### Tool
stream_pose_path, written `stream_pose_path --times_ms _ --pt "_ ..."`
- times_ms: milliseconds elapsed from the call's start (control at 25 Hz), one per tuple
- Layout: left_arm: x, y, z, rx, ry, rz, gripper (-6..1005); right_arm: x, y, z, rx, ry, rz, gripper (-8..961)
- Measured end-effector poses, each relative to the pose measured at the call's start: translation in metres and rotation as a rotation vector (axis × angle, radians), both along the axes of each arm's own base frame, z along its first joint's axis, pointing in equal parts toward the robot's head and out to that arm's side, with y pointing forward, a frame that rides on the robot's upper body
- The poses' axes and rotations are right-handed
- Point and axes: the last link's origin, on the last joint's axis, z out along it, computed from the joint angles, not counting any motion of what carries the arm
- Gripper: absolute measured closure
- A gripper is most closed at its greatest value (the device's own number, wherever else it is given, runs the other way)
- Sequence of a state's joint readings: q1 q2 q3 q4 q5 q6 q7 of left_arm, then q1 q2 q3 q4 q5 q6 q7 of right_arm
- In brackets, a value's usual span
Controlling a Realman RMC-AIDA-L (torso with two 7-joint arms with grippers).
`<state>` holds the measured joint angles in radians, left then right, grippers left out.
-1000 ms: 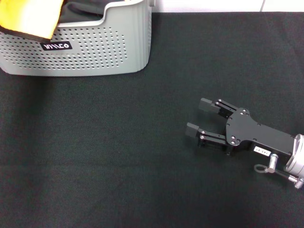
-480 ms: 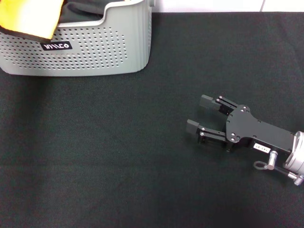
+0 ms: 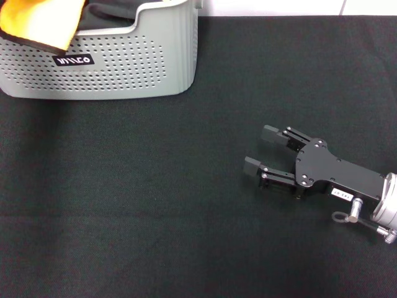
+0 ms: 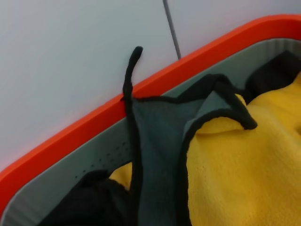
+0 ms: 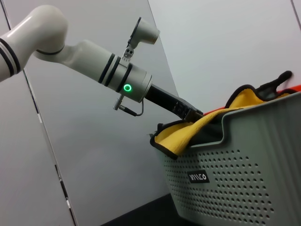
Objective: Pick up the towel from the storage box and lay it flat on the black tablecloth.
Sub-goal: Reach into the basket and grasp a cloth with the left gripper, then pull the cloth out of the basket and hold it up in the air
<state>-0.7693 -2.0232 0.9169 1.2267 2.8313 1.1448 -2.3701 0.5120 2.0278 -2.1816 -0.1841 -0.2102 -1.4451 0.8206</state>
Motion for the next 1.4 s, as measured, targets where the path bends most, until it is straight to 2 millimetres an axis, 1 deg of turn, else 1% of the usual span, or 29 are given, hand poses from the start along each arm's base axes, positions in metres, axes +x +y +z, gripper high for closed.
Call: stream_pose_path --times_ms 280,480,720,840,1000,1080,1160,1240,1400 --pt "0.006 -0.005 -0.004 -0.033 0.017 -0.019 520 0.000 0.000 0.000 0.000 0.000 -0.002 95" --pt "0.012 -0.009 -0.001 -0.020 0.019 -0.038 705 0.001 -0.001 0.000 0.002 0.002 -0.003 96" --pt "0.025 -0.021 0.008 0.032 0.045 -0.098 929 0.001 0.000 0.001 0.009 0.011 -0.008 96" --pt "0.033 -0.030 0.016 0.068 0.052 -0.141 945 0.000 -0.001 0.002 0.009 0.015 -0.004 95" --pt "0.057 -0.053 0.032 0.124 0.007 -0.273 955 -0.003 -0.004 0.005 0.028 0.029 0.045 95" --pt "0.070 -0.069 0.040 0.142 -0.029 -0.363 955 -0.005 -0.008 0.010 0.050 0.045 0.088 95" --pt "0.083 -0.090 0.050 0.160 -0.064 -0.474 955 -0.007 -0.010 0.016 0.075 0.068 0.123 96" --pt "0.094 -0.106 0.055 0.164 -0.092 -0.574 955 -0.008 -0.011 0.024 0.110 0.091 0.148 96" --pt "0.107 -0.124 0.061 0.146 -0.166 -0.741 955 -0.006 -0.015 0.040 0.165 0.129 0.194 96"
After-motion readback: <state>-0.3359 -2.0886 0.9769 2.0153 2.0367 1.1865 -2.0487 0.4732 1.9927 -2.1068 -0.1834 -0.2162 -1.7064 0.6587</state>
